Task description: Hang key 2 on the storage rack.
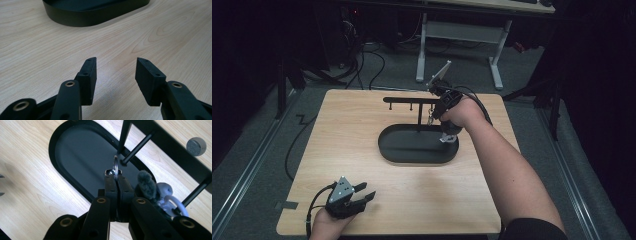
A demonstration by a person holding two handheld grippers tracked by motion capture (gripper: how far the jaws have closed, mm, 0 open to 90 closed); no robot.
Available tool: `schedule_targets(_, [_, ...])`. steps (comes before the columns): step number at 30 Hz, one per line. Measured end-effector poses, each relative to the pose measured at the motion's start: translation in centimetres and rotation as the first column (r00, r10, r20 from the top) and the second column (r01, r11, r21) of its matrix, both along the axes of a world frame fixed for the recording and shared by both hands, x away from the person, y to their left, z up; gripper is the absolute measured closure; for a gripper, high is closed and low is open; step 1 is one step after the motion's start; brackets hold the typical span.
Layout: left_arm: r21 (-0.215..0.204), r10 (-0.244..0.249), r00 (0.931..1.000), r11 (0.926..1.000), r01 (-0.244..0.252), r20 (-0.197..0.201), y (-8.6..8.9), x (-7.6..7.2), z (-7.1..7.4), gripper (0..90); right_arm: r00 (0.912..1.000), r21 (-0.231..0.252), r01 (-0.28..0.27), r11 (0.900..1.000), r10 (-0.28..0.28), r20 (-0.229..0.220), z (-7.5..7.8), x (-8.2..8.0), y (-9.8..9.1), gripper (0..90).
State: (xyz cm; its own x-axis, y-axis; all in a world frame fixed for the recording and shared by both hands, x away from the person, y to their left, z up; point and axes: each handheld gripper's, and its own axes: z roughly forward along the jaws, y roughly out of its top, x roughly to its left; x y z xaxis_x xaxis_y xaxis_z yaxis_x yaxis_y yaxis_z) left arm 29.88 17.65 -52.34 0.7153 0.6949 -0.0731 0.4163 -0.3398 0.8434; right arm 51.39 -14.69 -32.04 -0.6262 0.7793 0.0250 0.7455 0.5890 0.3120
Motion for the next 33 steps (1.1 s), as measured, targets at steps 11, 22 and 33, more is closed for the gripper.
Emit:
schedule_targets(11, [0.0, -0.005, 1.0, 1.0, 0.005, -0.004, 0.0, 0.0, 0.0, 52.4, 0.9993, -0.002, 0.037, 0.9993, -0.037, 0.006, -0.3, 0.9, -0.6, 88.8])
schedule_targets(22, [0.004, -0.011, 0.9999, 0.9999, 0.012, -0.009, -0.1, 0.1, -0.1, 52.4, 0.9959, -0.022, 0.065, 0.9976, -0.064, 0.064, -1.1, 1.2, -0.5, 81.2])
schedule_targets(33, [0.015, -0.026, 0.9996, 0.9996, 0.026, -0.011, -0.6, 0.0, -0.3, 52.0, 0.9957, 0.0, 0.062, 0.9981, -0.062, 0.069, -1.8, -1.0, -1.5, 71.0])
